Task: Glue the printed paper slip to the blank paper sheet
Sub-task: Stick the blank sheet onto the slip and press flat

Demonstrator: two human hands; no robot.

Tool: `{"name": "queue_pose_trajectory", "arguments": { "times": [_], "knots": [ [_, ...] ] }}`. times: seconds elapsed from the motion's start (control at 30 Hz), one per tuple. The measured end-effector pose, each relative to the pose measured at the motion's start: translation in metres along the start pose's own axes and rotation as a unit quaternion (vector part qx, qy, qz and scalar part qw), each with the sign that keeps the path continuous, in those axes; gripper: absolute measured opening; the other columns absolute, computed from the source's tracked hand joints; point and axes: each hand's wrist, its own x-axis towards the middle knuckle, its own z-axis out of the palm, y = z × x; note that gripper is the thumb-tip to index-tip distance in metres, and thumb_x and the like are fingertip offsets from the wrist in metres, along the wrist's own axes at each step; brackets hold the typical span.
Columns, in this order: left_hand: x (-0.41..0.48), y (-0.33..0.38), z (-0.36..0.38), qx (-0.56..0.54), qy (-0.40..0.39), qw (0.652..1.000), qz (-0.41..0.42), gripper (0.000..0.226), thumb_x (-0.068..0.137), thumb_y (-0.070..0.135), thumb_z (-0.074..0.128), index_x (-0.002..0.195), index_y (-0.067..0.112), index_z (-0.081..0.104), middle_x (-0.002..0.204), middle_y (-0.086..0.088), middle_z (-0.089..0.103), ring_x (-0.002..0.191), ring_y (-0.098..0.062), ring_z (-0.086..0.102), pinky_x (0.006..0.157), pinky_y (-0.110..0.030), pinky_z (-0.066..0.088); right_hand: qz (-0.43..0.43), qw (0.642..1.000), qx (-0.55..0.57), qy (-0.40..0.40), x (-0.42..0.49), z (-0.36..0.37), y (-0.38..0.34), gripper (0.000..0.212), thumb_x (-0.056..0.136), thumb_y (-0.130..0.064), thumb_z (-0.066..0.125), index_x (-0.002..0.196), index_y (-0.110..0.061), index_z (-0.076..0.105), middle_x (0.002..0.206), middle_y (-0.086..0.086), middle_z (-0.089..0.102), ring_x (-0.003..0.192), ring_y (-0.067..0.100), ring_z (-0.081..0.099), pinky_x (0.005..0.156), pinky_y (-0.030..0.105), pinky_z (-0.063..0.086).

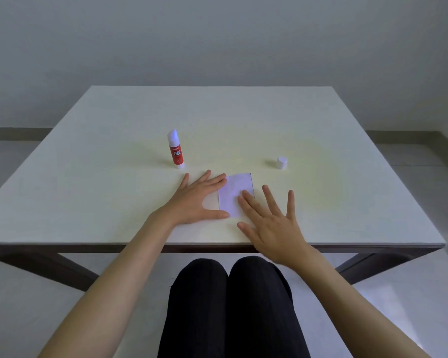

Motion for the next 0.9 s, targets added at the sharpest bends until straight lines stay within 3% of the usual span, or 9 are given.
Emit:
{"name": "queue_pose_trajectory", "arguments": {
  "times": [0.1,0.23,0.33,0.4,0.53,0.73,0.83,0.9],
  "knots": [
    [0.0,-0.001,0.001,0.0,-0.001,1.0,0.001,0.089,0.075,0.067,0.055,0.148,0.036,0.015,0.155,0.028,0.008,0.145,0.0,-0.006,0.117,-0.045,-0.012,0.036,0.999,0.002,-0.019,0.033,-0.002,0.011,0.068,0.092,-0.059,0.003,0.152,-0.03,0.003,0.161,-0.015,0.001,0.149,0.025,-0.006,0.11,0.063,-0.013],
    [0.001,-0.003,0.003,0.013,0.008,1.0,0.004,0.093,0.071,0.074,0.049,0.149,0.037,0.015,0.155,0.029,0.008,0.144,0.002,-0.007,0.117,-0.045,-0.012,0.072,0.997,-0.027,-0.006,0.045,-0.012,0.013,0.069,0.094,-0.059,0.009,0.152,-0.022,0.01,0.161,-0.01,0.009,0.149,0.029,-0.006,0.109,0.064,-0.016],
    [0.002,-0.004,0.005,0.009,0.021,1.0,0.006,0.099,0.065,0.081,0.046,0.149,0.036,0.015,0.155,0.029,0.009,0.143,0.004,-0.005,0.117,-0.044,-0.011,0.008,0.999,-0.007,0.035,0.024,-0.013,-0.007,0.081,0.085,-0.066,-0.003,0.153,-0.024,0.008,0.161,-0.013,0.008,0.148,0.027,-0.011,0.102,0.057,-0.031],
    [0.003,-0.004,0.005,0.005,0.023,1.0,0.007,0.099,0.065,0.079,0.047,0.149,0.036,0.016,0.155,0.028,0.011,0.143,0.004,-0.004,0.116,-0.044,-0.01,-0.056,0.998,0.021,0.01,0.02,-0.011,-0.018,0.081,0.082,-0.068,-0.005,0.152,-0.029,0.006,0.16,-0.017,0.006,0.147,0.023,-0.017,0.098,0.052,-0.037],
    [0.003,-0.002,0.004,0.007,0.011,1.0,0.006,0.096,0.068,0.077,0.048,0.148,0.037,0.016,0.155,0.028,0.01,0.145,0.0,-0.004,0.115,-0.044,-0.011,-0.042,0.998,0.024,-0.034,0.037,-0.007,-0.001,0.069,0.086,-0.064,-0.002,0.15,-0.038,-0.005,0.158,-0.024,-0.005,0.147,0.022,-0.019,0.105,0.058,-0.027],
    [0.002,0.001,0.0,0.024,-0.004,1.0,-0.003,0.092,0.075,0.068,0.053,0.15,0.034,0.012,0.157,0.026,0.006,0.146,-0.003,-0.006,0.116,-0.048,-0.012,0.049,0.998,0.001,-0.05,0.064,-0.005,0.021,0.066,0.091,-0.062,0.002,0.151,-0.034,-0.005,0.16,-0.021,-0.004,0.148,0.023,-0.015,0.108,0.06,-0.021],
    [0.002,0.002,0.001,0.021,-0.002,1.0,-0.001,0.093,0.074,0.069,0.052,0.15,0.033,0.013,0.157,0.025,0.007,0.146,-0.004,-0.005,0.116,-0.048,-0.012,0.068,0.997,0.014,-0.018,0.059,-0.009,0.011,0.076,0.086,-0.067,0.0,0.152,-0.03,-0.001,0.16,-0.018,-0.001,0.147,0.024,-0.017,0.106,0.058,-0.026],
    [0.004,0.001,0.001,0.019,0.0,1.0,0.004,0.092,0.075,0.068,0.053,0.15,0.033,0.013,0.157,0.024,0.008,0.146,-0.005,-0.004,0.115,-0.049,-0.011,0.006,0.999,0.031,0.021,0.047,-0.007,-0.006,0.083,0.079,-0.073,-0.008,0.151,-0.032,0.0,0.16,-0.019,0.001,0.146,0.022,-0.02,0.102,0.055,-0.033]
  ]
}}
